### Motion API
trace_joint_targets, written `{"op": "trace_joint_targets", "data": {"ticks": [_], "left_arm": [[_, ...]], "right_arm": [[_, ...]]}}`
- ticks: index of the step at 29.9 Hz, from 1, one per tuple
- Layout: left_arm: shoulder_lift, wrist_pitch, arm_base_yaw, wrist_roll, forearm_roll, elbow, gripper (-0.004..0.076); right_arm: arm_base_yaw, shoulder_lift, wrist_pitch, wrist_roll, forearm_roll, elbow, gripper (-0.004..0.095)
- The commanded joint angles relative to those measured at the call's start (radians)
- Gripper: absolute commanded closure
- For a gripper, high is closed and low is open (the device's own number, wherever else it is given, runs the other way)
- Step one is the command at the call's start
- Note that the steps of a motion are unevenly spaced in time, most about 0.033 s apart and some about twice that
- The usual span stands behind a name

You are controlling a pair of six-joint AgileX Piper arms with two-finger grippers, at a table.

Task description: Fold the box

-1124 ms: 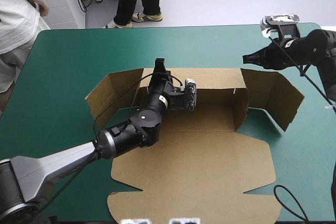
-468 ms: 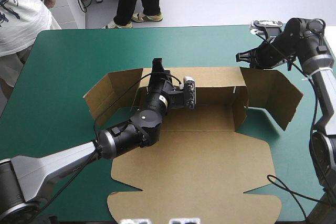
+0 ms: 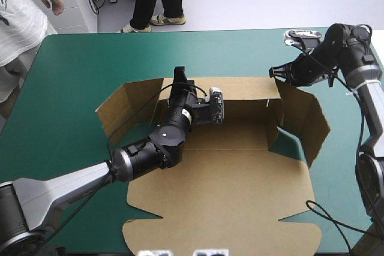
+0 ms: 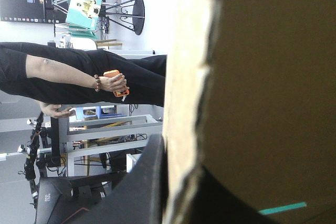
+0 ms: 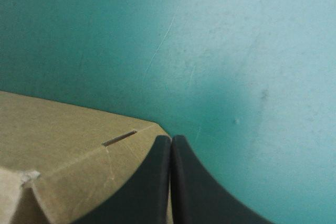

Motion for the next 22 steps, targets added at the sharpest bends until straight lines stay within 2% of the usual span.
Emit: {"op": "trace_joint_targets", "data": {"ticks": [1,14,17,19,22], "left_arm": [[-0.037,0.036,-0.005,-0.033,0.031,-0.029,0.0731],[-0.037,0.057,-0.005,-0.033,0.031,-0.029,0.0731],[-0.037,0.057,-0.005,-0.033,0.031,-0.029,0.0731],[-0.037,0.057,-0.005,-0.033,0.031,-0.029,0.0731],[-0.037,0.057,-0.005,-0.033,0.031,-0.029,0.0731]], "right_arm": [[-0.002,-0.066,0.009,-0.019,0.045,0.01,0.0922],[-0.003,-0.163,0.007,-0.071,0.073,0.13,0.0922],[-0.003,-0.207,-0.061,-0.108,0.096,0.184,0.0922],[-0.013,-0.25,-0.134,-0.142,0.142,0.24,0.0922],[-0.036,-0.302,-0.186,-0.23,0.213,0.327,0.0922]]}}
